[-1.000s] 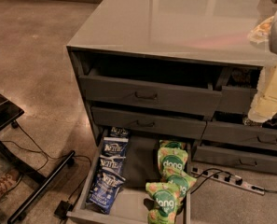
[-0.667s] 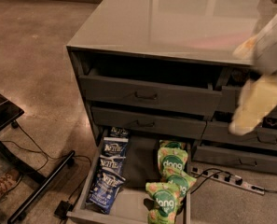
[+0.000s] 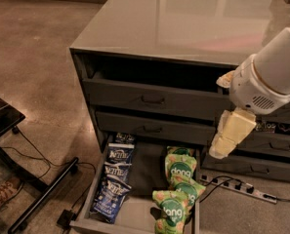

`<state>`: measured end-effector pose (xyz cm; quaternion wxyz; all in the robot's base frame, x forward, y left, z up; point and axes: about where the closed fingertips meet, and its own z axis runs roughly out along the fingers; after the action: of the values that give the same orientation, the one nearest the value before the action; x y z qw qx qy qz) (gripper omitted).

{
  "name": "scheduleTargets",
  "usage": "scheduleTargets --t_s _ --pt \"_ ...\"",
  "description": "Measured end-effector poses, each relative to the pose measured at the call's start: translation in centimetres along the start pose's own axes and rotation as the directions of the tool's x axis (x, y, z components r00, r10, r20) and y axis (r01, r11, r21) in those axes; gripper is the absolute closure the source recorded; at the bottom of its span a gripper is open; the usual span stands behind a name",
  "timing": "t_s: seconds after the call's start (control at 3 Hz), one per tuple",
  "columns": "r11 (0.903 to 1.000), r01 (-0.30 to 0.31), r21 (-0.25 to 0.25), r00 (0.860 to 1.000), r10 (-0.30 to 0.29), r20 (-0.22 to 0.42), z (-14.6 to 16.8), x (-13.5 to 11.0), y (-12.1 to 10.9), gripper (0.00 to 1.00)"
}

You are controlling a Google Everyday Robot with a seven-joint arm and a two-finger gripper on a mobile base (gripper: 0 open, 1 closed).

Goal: Pick blue chip bag from bottom drawer and place on counter

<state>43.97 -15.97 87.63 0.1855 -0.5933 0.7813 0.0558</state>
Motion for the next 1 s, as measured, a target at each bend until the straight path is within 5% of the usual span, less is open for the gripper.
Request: scheduleTargets --t_s 0.33,0.67,1.0 --pt "0.9989 -0.010 -0.046 0.999 0.012 0.050 3.3 -1.5 1.1 0.00" --pt "0.9892 -0.004 -0.147 0.998 0.014 0.065 12.0 -5.7 4.0 0.00" --pt "0.9892 -0.004 -0.147 0.998 0.014 0.065 12.0 -5.7 4.0 0.00"
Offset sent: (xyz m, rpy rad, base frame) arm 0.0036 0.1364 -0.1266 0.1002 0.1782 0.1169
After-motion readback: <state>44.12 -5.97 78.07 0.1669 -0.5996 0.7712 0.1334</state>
